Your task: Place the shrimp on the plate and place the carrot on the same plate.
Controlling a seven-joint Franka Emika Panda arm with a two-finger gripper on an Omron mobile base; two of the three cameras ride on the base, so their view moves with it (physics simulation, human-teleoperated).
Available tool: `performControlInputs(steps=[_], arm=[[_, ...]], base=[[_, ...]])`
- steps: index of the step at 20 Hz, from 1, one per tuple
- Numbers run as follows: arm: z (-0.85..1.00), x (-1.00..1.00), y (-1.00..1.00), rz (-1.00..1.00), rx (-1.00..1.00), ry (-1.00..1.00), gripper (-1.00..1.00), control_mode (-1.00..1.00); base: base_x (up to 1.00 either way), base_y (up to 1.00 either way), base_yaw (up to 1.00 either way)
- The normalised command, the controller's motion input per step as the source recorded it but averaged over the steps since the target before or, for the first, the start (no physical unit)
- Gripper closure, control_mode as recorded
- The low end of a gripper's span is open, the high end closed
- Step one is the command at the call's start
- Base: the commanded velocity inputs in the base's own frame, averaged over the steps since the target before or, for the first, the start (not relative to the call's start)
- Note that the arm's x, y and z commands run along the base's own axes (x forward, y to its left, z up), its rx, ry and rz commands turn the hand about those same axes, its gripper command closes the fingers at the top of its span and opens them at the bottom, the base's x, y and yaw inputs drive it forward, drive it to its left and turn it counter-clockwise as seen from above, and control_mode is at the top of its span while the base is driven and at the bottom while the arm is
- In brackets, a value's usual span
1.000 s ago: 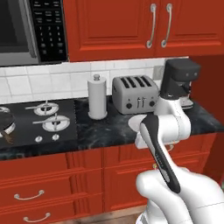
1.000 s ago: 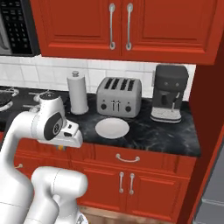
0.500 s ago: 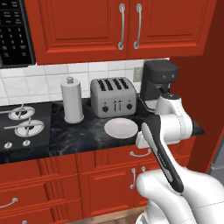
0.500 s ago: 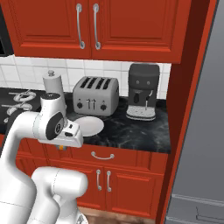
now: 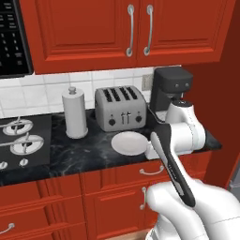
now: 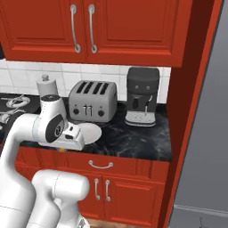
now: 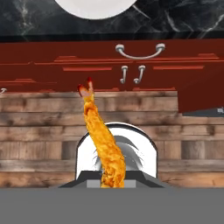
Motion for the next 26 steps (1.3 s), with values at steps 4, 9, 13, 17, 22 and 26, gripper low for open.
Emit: performControlInputs(steps=[4,9,13,17,22,26], arm=[[0.00,0.00,0.00,0.00,0.00,0.00,1.00,1.00],[0.00,0.00,0.00,0.00,0.00,0.00,1.00,1.00],[0.00,0.00,0.00,0.00,0.00,0.00,1.00,1.00],[-0.06,0.26,0.00,0.00,0.00,0.00,1.00,-1.00],[-0.15,0.68,0.00,0.00,0.00,0.00,1.00,-1.00],[-0.31,0.49,-0.02,0.00,0.00,0.00,1.00,-1.00]], base=[[0.62,0.00,0.00],[0.60,0.00,0.02],[0.42,0.00,0.00],[0.24,0.00,0.00],[0.00,0.00,0.00],[0.00,0.00,0.00]])
